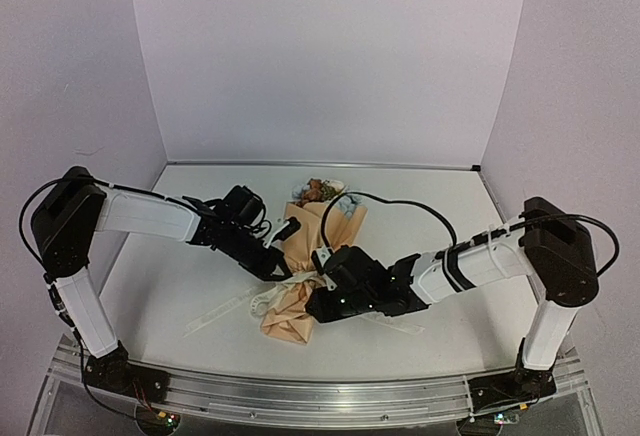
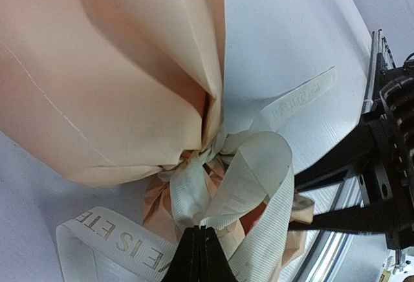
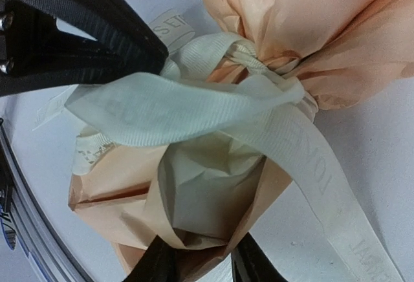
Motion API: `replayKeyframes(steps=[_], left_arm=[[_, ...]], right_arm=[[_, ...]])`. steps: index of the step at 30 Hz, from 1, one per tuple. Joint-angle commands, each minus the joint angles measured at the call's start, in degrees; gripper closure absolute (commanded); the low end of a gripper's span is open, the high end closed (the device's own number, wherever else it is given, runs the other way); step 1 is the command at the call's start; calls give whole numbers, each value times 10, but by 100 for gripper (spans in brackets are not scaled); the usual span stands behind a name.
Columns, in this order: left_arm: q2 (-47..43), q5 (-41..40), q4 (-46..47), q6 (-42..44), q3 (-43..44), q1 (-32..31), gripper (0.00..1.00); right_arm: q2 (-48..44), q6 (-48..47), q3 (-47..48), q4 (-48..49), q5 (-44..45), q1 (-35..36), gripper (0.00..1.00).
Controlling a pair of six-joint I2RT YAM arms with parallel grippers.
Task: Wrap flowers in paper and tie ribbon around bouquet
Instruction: Tie the ribbon around the folded bouquet.
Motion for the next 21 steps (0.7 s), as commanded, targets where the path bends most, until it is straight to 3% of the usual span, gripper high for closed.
replayKeyframes(steps=[1, 10, 15, 21], left_arm=[[-29, 21, 12, -5, -12, 1, 100], [-80, -17, 100, -143, -65, -52, 100], [-103, -63, 147, -239, -95, -113, 100], [-107, -120, 181, -345, -108, -178, 100]], right_arm=[[0, 14, -7, 21, -8, 1, 99], [-83, 26, -93, 0, -73, 2, 100], [-145, 16, -141, -58, -103, 15, 100], [-188, 21, -188, -87, -58, 54, 100]])
